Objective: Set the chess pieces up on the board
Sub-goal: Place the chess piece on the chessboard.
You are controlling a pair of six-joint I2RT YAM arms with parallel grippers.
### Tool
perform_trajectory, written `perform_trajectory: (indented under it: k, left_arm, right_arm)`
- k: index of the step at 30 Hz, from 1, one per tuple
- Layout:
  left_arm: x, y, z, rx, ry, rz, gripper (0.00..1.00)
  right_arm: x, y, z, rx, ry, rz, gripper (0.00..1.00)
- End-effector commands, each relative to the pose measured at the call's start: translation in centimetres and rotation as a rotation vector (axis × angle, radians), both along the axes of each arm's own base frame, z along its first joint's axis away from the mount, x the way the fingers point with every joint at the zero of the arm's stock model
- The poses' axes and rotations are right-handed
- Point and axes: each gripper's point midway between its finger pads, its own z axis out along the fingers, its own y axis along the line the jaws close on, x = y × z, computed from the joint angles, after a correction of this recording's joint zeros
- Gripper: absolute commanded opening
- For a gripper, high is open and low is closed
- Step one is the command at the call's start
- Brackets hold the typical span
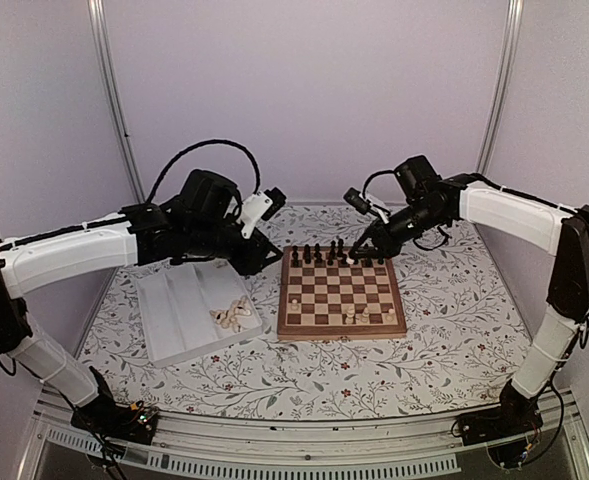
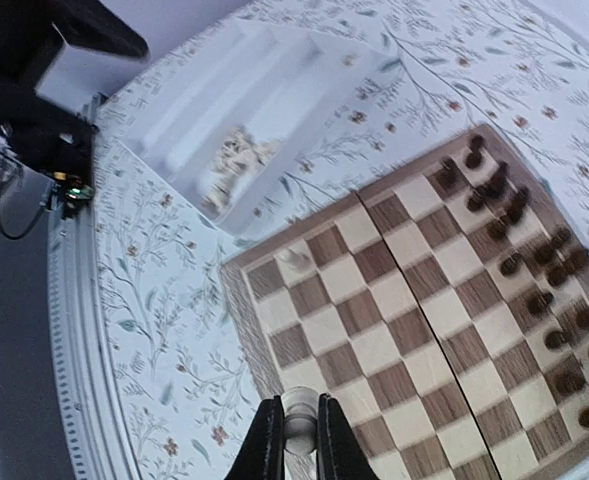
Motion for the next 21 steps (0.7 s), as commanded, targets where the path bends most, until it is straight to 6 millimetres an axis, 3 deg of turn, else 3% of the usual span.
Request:
perform_trajectory:
  k: [1, 4, 7, 14, 21]
  left_arm:
    - [1.5, 2.2, 1.5, -0.036, -0.02, 0.077, 0.5]
    - [1.4, 1.6, 1.4, -0.062, -0.006, 0.056, 0.5]
    - [1.6, 1.2, 0.8, -0.055, 0.007, 0.049, 0.49]
    - [1.4, 0.7, 0.3, -0.065, 0.043, 0.045, 0.49]
    - [1.3, 0.8, -0.1, -0.06, 0.053, 0.048, 0.49]
  right_arm:
    - [1.4, -6.2, -3.3, -0.27, -0.194, -0.134, 0.04]
    - [1.0, -8.5, -5.3, -0.363, -0.216, -0.169, 0.04]
    - [0.3, -9.6, -7.1, -0.417, -0.204, -0.165, 0.05]
    - [-0.2, -10.7, -10.3, -0.497, -0.156, -0.171, 0.05]
    - [-0.5, -10.5, -11.6, -0.5, -0.116, -0.151, 0.06]
